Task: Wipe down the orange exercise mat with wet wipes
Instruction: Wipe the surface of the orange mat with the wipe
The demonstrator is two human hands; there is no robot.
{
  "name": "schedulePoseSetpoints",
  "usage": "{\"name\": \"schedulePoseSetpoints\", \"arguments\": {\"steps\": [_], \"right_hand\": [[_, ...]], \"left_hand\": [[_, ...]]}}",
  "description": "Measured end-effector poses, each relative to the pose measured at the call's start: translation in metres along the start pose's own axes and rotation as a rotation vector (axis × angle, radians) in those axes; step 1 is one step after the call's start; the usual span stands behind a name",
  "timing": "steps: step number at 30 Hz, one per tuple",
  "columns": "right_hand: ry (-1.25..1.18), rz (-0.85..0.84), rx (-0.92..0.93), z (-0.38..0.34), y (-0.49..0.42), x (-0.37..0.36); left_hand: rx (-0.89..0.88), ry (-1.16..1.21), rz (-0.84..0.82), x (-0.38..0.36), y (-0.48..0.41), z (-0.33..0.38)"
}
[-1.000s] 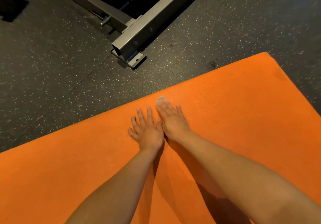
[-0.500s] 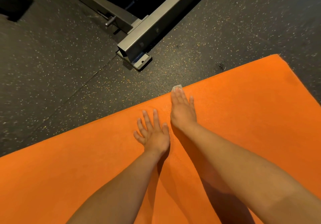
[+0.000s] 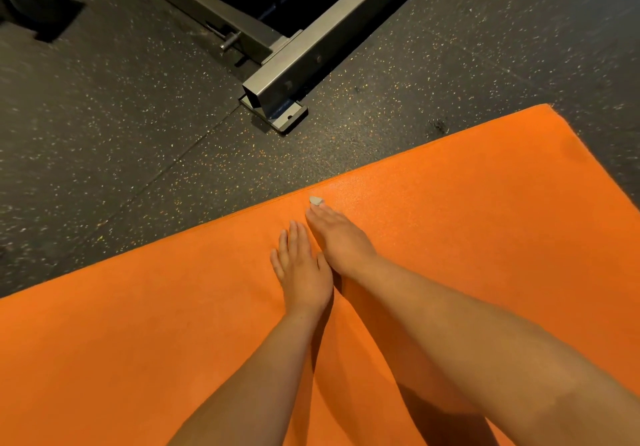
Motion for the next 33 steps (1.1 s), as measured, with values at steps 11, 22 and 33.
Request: {"name": "schedulePoseSetpoints", "arguments": {"steps": [11, 22, 33], "right_hand": [[0.038, -0.066, 0.028, -0.017, 0.114, -0.027], [0.084, -0.235, -0.117, -0.055, 0.285, -0.042], [0.067, -0.179, -0.248, -0.105, 0.4, -0.033]], "left_hand": [[0.094, -0.185, -0.068, 0.016, 0.113, -0.033], [0.086, -0.118, -0.32, 0.035, 0.26, -0.043], [-0.019, -0.159, -0.371, 0.075, 0.366, -0.054]]}}
Point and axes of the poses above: each hand's wrist, its own y-axis away from the middle knuckle, its own x-axis out of the back of the hand, z = x × y, the point moved 7 cm from there along -y, towards the middle knuckle, and after that the axes turned 7 degrees about z, right-handed, at the moved point
